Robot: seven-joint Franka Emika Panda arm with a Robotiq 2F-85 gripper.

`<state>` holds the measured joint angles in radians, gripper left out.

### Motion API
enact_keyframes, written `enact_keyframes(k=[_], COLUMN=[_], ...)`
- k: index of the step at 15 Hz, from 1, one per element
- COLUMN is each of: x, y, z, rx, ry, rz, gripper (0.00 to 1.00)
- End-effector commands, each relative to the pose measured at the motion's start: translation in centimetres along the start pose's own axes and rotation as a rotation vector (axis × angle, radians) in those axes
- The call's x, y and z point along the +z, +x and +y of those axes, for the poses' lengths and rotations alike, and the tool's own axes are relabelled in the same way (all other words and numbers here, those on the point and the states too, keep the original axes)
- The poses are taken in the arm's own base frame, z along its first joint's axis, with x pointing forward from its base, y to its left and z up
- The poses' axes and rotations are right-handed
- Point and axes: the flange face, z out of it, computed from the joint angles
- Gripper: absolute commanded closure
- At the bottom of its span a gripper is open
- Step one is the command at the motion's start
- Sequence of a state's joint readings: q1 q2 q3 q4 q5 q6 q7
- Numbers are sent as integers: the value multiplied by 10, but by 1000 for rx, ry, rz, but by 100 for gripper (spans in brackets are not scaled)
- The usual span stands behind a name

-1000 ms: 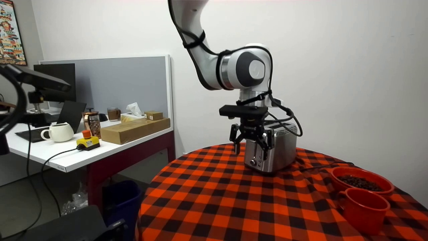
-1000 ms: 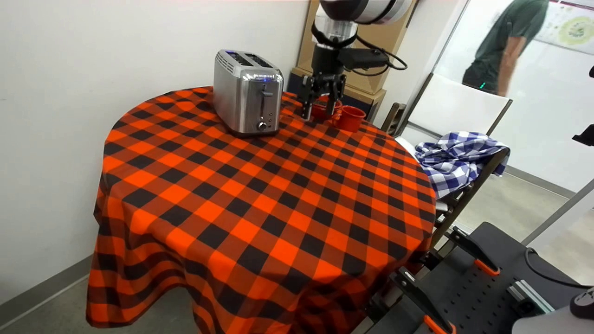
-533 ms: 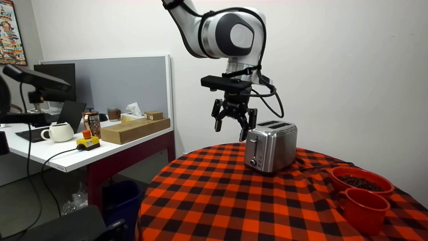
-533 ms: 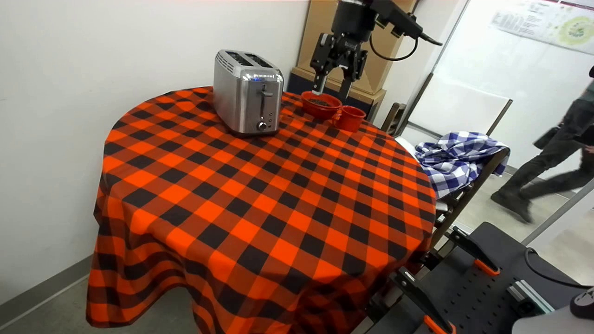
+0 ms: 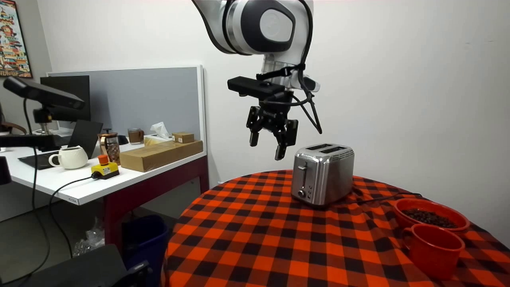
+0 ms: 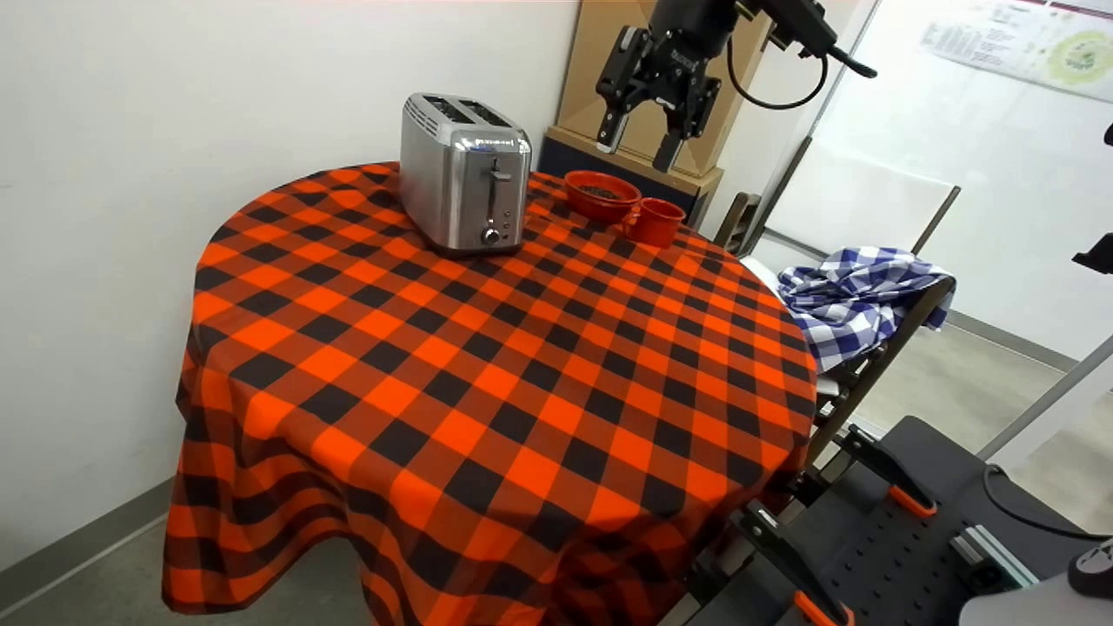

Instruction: Turn off the toaster

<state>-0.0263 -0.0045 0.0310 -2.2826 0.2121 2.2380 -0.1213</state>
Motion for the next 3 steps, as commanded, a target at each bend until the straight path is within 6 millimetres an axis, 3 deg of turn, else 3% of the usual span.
enact_keyframes(k=[1,3], x=[0,1], y=[0,0], z=[0,0], rx=[1,1], ry=[0,-1], rz=[-1,-1], gripper=[0,0])
